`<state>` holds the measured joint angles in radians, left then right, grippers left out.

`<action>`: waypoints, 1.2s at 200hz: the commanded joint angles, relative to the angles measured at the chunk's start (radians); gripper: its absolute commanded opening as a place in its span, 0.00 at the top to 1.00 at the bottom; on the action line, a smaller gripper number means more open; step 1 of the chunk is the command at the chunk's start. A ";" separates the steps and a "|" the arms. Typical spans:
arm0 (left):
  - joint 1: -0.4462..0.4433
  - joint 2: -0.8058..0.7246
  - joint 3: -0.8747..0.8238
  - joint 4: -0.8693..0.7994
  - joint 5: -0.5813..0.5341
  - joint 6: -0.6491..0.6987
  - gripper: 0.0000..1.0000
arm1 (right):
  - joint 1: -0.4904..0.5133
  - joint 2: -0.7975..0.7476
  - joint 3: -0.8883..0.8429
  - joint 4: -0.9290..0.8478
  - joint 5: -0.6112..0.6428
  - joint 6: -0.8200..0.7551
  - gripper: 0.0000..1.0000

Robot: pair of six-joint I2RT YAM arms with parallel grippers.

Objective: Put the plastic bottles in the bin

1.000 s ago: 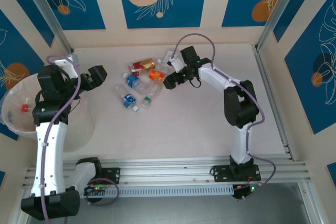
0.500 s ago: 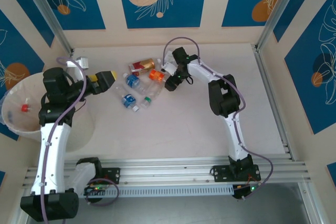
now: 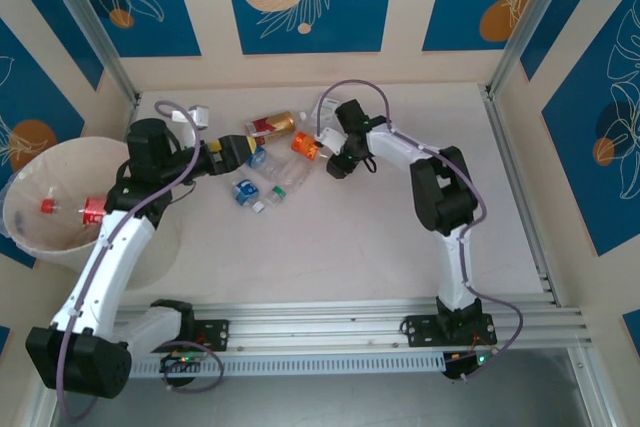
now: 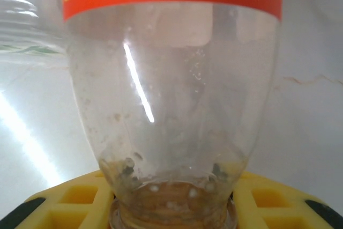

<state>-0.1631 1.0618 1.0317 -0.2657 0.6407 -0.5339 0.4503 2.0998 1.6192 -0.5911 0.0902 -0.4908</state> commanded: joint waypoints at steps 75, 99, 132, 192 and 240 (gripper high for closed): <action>-0.209 0.137 -0.010 0.266 -0.137 -0.081 0.00 | -0.004 -0.603 -0.548 0.443 -0.138 0.448 0.96; -0.221 0.198 0.005 0.344 -0.053 -0.139 0.00 | 0.002 -0.713 -0.678 0.544 -0.239 0.548 1.00; -0.271 0.257 0.030 0.378 -0.059 -0.161 0.00 | 0.004 -0.782 -0.808 0.668 -0.417 0.693 1.00; -0.338 0.381 0.120 0.271 -0.116 -0.145 0.00 | 0.066 -0.788 -0.883 0.836 -0.535 0.830 1.00; -0.367 0.423 0.130 0.313 -0.151 -0.146 0.03 | 0.104 -0.752 -0.818 0.798 -0.591 0.791 0.97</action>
<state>-0.5205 1.4723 1.1397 0.0120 0.4973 -0.6792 0.5400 1.3338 0.7506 0.1909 -0.4339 0.3061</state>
